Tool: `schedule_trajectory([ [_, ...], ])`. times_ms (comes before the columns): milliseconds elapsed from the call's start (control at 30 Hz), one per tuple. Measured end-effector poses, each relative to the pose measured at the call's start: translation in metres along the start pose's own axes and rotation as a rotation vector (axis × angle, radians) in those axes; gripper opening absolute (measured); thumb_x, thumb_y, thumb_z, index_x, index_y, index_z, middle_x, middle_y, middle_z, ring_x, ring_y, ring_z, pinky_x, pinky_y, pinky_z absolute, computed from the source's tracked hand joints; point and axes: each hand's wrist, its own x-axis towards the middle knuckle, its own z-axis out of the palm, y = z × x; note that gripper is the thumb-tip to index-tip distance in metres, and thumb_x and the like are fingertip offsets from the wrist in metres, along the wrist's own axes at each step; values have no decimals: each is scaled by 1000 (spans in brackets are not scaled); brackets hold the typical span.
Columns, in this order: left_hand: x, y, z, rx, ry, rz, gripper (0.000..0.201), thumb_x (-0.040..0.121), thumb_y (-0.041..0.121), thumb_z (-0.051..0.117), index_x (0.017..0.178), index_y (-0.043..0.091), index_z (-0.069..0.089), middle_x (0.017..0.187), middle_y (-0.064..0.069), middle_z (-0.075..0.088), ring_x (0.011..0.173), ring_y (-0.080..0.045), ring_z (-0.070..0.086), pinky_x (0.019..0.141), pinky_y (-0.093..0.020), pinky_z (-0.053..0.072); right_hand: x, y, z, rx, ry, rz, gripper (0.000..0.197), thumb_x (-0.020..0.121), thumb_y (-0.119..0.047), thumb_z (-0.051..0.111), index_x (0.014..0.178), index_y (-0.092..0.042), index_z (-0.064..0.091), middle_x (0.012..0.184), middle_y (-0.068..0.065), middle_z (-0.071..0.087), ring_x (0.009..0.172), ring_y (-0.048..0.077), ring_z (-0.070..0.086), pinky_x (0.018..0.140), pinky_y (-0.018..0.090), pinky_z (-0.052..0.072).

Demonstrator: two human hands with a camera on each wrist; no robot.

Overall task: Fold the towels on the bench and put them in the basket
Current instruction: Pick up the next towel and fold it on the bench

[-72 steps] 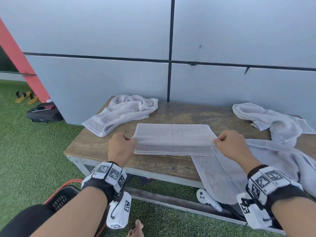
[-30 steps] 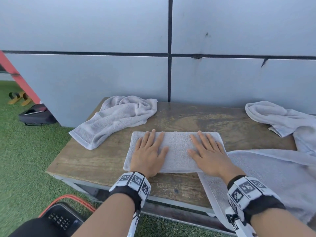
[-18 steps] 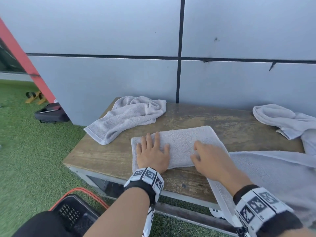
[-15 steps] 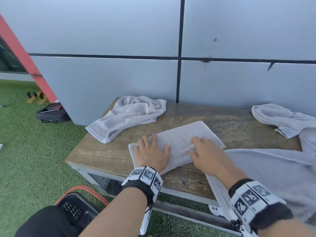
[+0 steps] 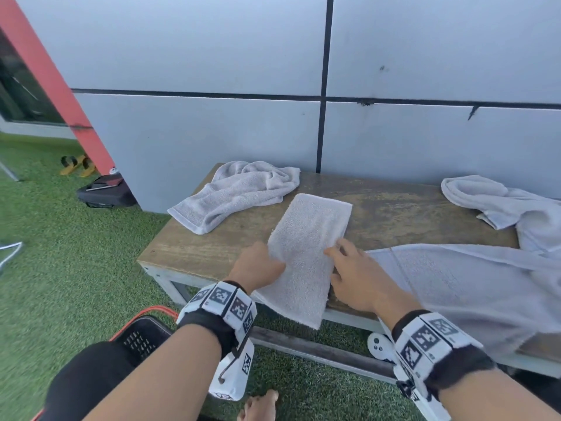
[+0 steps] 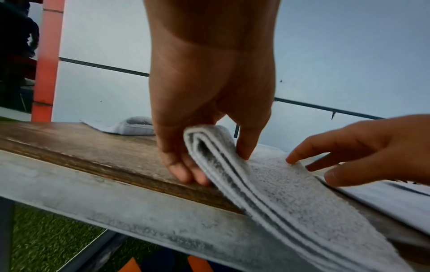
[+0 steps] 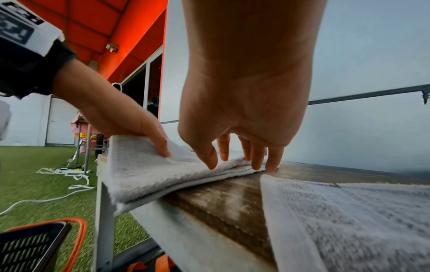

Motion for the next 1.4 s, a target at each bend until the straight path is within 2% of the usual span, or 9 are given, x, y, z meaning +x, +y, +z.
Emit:
schedule_trajectory([
  [133, -13, -5, 1, -209, 35, 45, 39, 92, 8, 52, 123, 19, 31, 85, 2, 49, 65, -10, 50, 48, -21, 38, -15, -7, 9, -64, 9, -57, 61, 89, -16, 50, 146, -25, 30, 161, 4, -8, 149, 31, -1, 118, 49, 19],
  [233, -15, -6, 5, -388, 58, 66, 32, 93, 3, 47, 118, 21, 54, 83, 0, 55, 59, -13, 47, 49, -20, 40, -24, -11, 18, 25, -85, -120, 71, 84, -20, 51, 149, -28, 24, 161, -5, -7, 150, 26, -6, 122, 48, 7],
  [367, -15, 4, 5, -668, 69, -6, 32, 93, 5, 47, 96, 17, 76, 102, -1, 63, 91, -23, 60, 83, -37, 53, -30, -15, 25, 13, -145, -158, 103, 73, -3, 55, 154, -33, -2, 161, -9, -13, 150, 23, -12, 123, 45, -2],
  [467, -14, 12, 4, -783, 35, -26, 49, 79, -10, 39, 88, 17, 79, 108, -15, 67, 87, -31, 58, 79, -45, 49, -31, -12, 28, -104, -119, -146, 113, 77, -21, 67, 154, -31, -16, 162, -4, -18, 151, 27, -9, 124, 47, 2],
  [600, -15, 12, 0, -926, -85, -9, 64, 72, -24, 31, 111, 9, 70, 117, -26, 64, 97, -43, 63, 96, -54, 48, -28, -8, 24, 33, 58, -109, 95, 80, -57, 64, 153, -30, 10, 160, -4, 1, 147, 26, 10, 121, 47, 17],
  [767, -18, 9, -9, -971, -319, 71, 76, 78, -32, 30, 137, 11, 51, 133, -18, 55, 112, -34, 63, 93, -50, 56, -18, -1, 13, 169, 268, -163, 39, 95, -35, 55, 132, -24, 54, 141, -4, 38, 124, 20, 41, 104, 42, 43],
  [1000, -15, 7, -15, -494, -40, 253, 56, 87, -15, 56, 128, 22, 62, 118, -8, 67, 97, -21, 70, 77, -28, 59, -9, -1, -17, 627, 430, -39, 16, 99, -25, 51, 104, -15, 62, 75, 0, 63, 50, 3, 46, 49, 21, 35],
  [1133, -13, 11, -16, -499, 159, 297, 14, 99, 19, 58, 98, 24, 71, 105, -6, 67, 91, -25, 68, 84, -51, 59, -6, 3, -27, 675, 436, 12, 26, 103, -29, 45, 92, -7, 54, 67, 2, 48, 55, 14, 42, 56, 33, 33],
  [1400, 3, 7, 12, -376, 125, 192, 43, 103, 39, 45, 80, 3, 51, 71, -4, 47, 64, -16, 44, 59, -26, 31, 2, 6, -18, 624, 287, 150, 24, 106, -31, 39, 89, -15, 42, 70, 0, 43, 56, 13, 40, 51, 28, 30],
])
